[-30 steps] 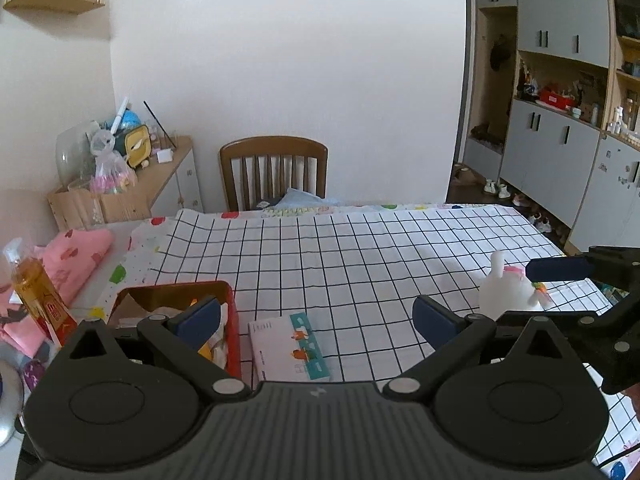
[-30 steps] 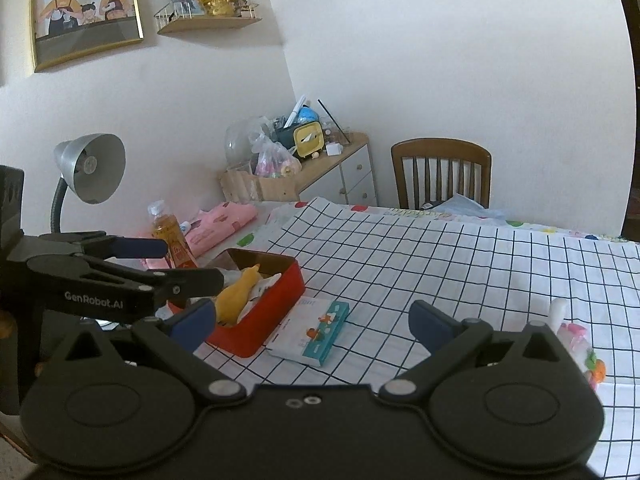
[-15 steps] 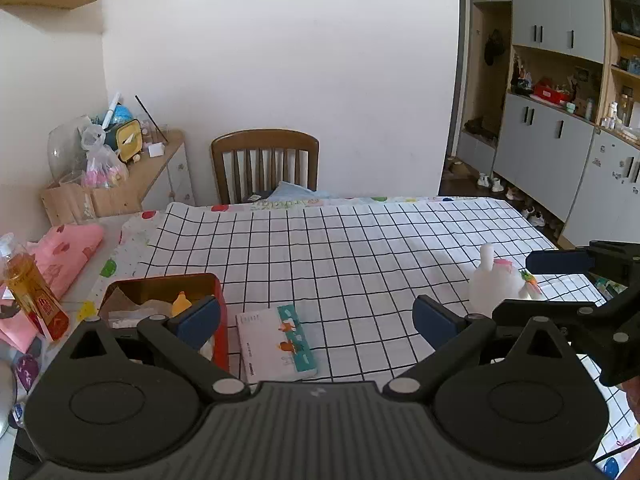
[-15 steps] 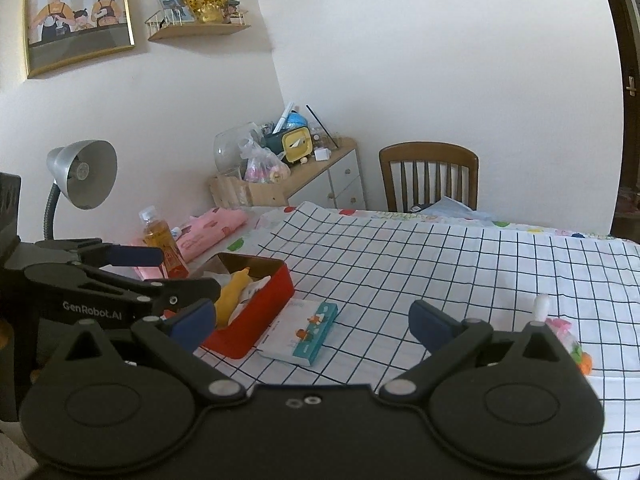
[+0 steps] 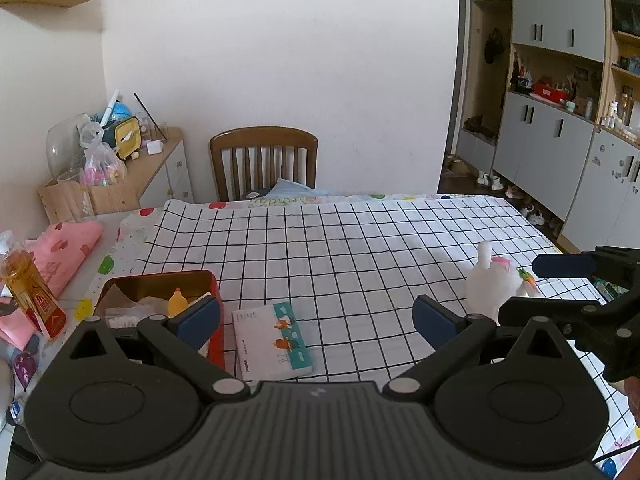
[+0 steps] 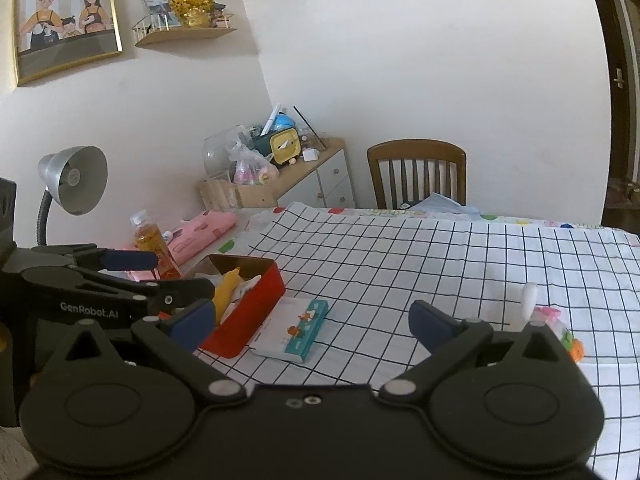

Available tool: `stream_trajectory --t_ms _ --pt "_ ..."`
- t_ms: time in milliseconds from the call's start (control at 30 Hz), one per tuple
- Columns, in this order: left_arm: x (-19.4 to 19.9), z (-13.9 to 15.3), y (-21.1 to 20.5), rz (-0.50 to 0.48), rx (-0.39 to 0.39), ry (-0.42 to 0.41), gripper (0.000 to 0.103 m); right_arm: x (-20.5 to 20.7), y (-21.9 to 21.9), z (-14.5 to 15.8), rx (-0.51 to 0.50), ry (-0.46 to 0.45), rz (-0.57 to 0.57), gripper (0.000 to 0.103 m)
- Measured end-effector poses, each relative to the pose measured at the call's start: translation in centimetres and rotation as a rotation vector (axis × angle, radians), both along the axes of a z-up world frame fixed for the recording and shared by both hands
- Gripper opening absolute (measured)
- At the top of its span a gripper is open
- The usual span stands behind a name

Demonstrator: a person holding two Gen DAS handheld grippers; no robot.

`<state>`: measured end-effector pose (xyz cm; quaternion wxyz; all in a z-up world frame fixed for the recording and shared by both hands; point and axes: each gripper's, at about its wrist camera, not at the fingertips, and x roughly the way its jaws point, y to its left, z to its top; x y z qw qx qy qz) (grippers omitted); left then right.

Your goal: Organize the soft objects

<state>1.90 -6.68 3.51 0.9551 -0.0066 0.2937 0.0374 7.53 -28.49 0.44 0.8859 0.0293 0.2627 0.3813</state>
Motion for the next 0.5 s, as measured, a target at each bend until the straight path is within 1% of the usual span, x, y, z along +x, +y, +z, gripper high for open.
stream_trajectory --t_ms 300,500 --pt "0.12 -0.01 -0.29 0.012 0.017 0.002 0.103 -0.09 -0.08 -0.05 -0.013 -0.008 -0.005 0.103" --pt "0.08 -0.23 -0.16 0.021 0.013 0.008 0.103 -0.07 0.1 -0.19 -0.018 0.0 0.003 0.103"
